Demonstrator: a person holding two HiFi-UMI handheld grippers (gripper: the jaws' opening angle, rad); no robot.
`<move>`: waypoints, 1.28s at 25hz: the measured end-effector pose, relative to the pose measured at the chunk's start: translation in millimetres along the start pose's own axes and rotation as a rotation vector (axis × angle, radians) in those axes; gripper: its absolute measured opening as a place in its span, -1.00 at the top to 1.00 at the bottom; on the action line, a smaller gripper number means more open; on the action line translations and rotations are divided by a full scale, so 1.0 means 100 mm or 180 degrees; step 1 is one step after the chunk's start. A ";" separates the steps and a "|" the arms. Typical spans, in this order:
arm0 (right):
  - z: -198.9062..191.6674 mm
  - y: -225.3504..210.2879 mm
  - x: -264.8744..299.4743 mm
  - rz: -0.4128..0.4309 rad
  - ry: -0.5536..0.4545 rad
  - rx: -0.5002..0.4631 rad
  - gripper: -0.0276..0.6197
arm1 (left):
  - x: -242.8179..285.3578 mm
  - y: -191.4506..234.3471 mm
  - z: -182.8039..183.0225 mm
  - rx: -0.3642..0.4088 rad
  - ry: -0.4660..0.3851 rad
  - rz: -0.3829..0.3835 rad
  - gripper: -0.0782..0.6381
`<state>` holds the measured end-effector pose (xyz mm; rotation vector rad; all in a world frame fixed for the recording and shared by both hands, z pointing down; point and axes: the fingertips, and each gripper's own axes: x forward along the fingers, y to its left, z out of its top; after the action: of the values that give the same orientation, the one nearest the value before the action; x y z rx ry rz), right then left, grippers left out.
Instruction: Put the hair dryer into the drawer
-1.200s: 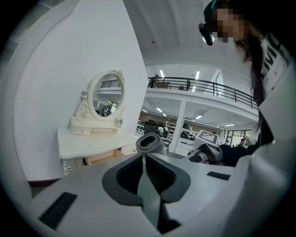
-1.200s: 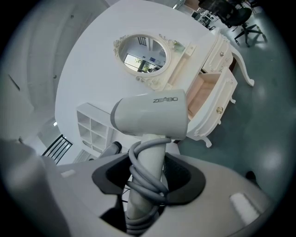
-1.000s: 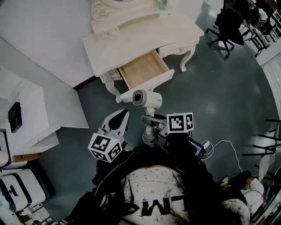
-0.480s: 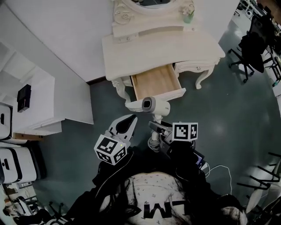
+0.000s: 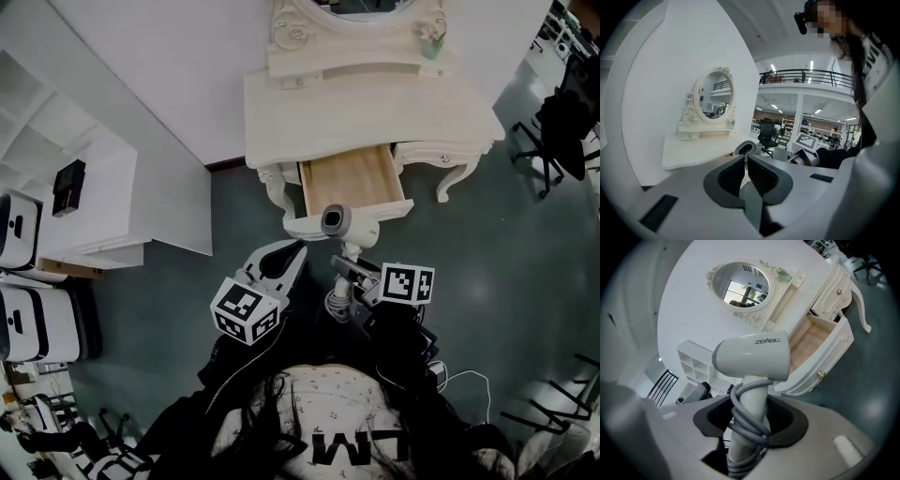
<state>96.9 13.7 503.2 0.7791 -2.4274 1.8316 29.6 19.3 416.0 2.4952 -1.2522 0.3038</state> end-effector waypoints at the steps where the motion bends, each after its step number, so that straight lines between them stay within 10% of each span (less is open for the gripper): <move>1: 0.01 -0.01 0.00 -0.0001 -0.0018 0.0013 0.25 | 0.02 0.00 -0.01 0.0002 0.0014 -0.0020 0.78; 22: 0.95 -0.76 0.72 -0.0781 -0.0213 0.0379 0.25 | 0.96 1.20 0.38 -0.0091 0.0083 -0.0680 0.78; 32: 1.33 -1.29 1.06 -0.1063 -0.0435 0.1100 0.25 | 1.18 1.76 0.59 -0.0147 0.0056 -0.0950 0.78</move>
<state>92.2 -172.7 608.3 1.2792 -1.9081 2.1343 -39.8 -188.2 435.2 2.5855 -0.8520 0.2184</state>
